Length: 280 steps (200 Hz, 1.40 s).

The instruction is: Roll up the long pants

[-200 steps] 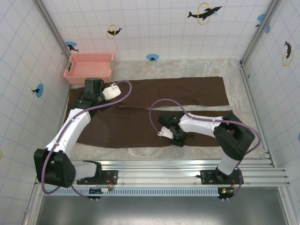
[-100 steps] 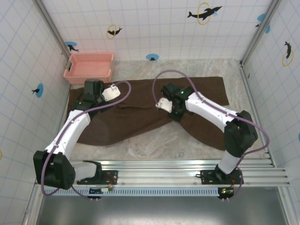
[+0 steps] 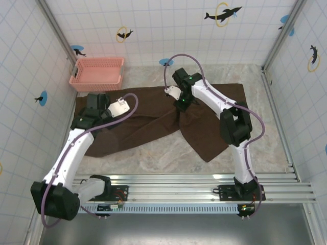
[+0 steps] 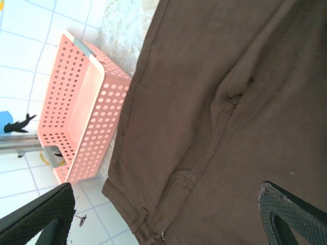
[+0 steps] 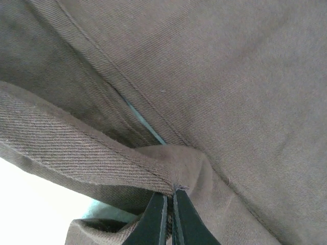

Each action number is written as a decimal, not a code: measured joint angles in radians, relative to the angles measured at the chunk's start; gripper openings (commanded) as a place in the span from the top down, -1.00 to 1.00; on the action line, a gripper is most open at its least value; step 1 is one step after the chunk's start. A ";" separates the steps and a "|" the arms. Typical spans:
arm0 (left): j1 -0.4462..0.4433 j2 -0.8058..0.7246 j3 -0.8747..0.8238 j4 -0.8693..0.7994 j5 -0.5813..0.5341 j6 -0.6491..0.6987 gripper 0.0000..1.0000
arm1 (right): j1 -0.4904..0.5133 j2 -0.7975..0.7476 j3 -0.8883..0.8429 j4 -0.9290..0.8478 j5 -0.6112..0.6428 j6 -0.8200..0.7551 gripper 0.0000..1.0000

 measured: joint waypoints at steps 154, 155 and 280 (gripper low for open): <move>0.021 0.141 -0.247 0.024 -0.045 0.082 -0.93 | -0.082 -0.006 0.019 0.001 -0.094 0.045 0.92; 0.022 0.143 -0.247 0.025 -0.045 0.082 -0.92 | -0.082 -0.006 0.019 0.001 -0.095 0.045 0.92; 0.051 0.202 -0.266 0.068 0.066 0.085 1.00 | -0.124 -0.069 -0.011 0.001 -0.163 0.045 0.91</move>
